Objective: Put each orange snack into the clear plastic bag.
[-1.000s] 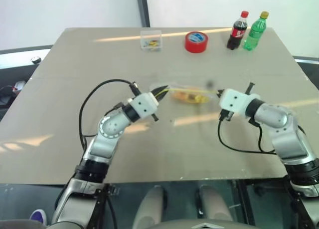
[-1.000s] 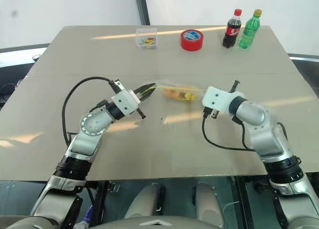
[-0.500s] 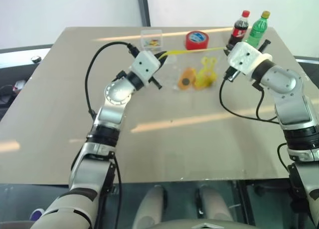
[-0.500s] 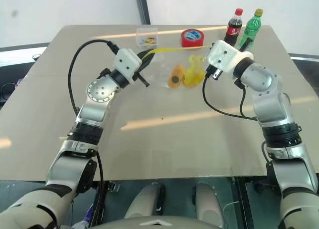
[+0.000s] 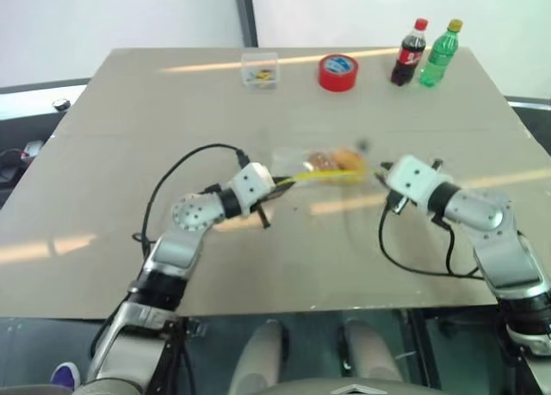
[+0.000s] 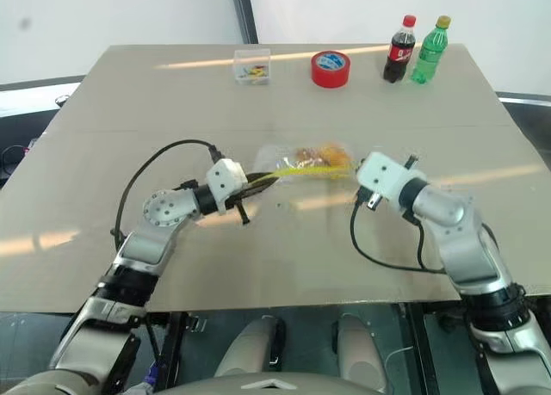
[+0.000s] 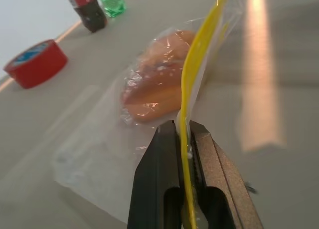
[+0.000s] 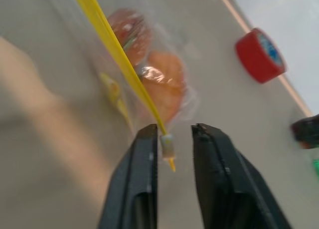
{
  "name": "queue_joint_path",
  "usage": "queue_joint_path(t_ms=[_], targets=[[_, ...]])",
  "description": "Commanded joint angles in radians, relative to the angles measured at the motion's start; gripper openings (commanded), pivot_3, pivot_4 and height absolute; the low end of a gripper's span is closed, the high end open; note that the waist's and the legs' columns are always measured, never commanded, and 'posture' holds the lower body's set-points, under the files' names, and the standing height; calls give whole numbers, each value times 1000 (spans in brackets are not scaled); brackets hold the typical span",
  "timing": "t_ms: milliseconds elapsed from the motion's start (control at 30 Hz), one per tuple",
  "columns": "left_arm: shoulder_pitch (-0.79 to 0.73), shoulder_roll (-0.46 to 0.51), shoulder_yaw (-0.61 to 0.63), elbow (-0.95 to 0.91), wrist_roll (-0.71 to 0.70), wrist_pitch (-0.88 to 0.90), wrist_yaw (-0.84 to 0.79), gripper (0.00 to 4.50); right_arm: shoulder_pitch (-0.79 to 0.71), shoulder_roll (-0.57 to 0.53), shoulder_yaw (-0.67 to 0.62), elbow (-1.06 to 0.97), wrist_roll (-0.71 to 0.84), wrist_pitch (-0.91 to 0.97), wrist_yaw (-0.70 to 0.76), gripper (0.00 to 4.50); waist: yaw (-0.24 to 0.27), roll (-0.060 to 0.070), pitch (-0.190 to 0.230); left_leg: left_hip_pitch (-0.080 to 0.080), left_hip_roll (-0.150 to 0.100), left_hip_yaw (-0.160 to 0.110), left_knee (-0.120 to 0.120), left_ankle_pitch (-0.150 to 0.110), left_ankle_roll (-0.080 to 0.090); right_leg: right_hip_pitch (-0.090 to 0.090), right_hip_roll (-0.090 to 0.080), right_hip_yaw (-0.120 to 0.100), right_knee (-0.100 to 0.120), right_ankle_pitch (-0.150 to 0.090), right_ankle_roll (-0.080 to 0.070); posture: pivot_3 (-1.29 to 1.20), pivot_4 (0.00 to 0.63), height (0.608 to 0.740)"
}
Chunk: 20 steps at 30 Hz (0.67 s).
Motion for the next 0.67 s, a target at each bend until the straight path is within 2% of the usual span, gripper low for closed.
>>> queue_joint_path(t_ms=[33, 133, 167, 200, 233, 267, 500, 667], targets=[[22, 38, 40, -100, -71, 53, -56, 1783, 27, -13, -41, -87, 41, 37, 20, 2838, 0, 0, 0, 0, 0, 0, 0, 0, 0, 0, 0, 0, 1, 0, 0, 0, 150, 740], [69, 81, 80, -163, -144, 124, -98, 3068, 87, -46, -112, -145, 109, 86, 58, 4232, 1, 0, 0, 1, 0, 0, 0, 0, 0, 0, 0, 0, 2, 0, 0, 0, 150, 740], [92, 99, 106, -192, -186, 164, -113, 3390, 116, -65, -149, -165, 137, 97, 78, 4465, 1, 0, 0, 1, 0, -1, 0, 0, 0, 0, 0, 0, 2, 0, 0, 0, 150, 740], [120, 119, 137, -219, -230, 210, -123, 3606, 147, -78, -196, -183, 174, 115, 97, 4500, 1, 0, 0, 1, 0, 0, 0, 0, 0, 0, 0, 0, 2, 0, 0, 0, 150, 740], [139, 134, 158, -240, -259, 245, -128, 4195, 169, -89, -226, -195, 200, 126, 108, 4500, 1, 0, 0, 1, 1, 0, 0, 0, 0, 1, 0, 0, 1, 0, 0, 0, 150, 740], [168, 154, 191, -257, -284, 273, -128, 4486, 195, -92, -278, -213, 247, 141, 125, 4500, 1, 0, 0, 1, 1, 0, 0, 0, 0, 1, 0, 0, 0, 0, 0, 0, 150, 740], [306, 256, 381, -283, -380, 369, -150, 4486, 324, -104, -537, -279, 494, 200, 198, 4500, 3, 0, 0, 7, 3, -1, -1, 0, 0, 7, 0, -1, -1, 0, 0, 0, 150, 740], [363, 295, 441, -298, -412, 410, -164, 4486, 377, -137, -608, -297, 576, 205, 214, 4500, 6, 1, 1, 19, 4, -1, -4, -1, 2, 23, 0, -3, -11, -1, 0, 0, 150, 740]])
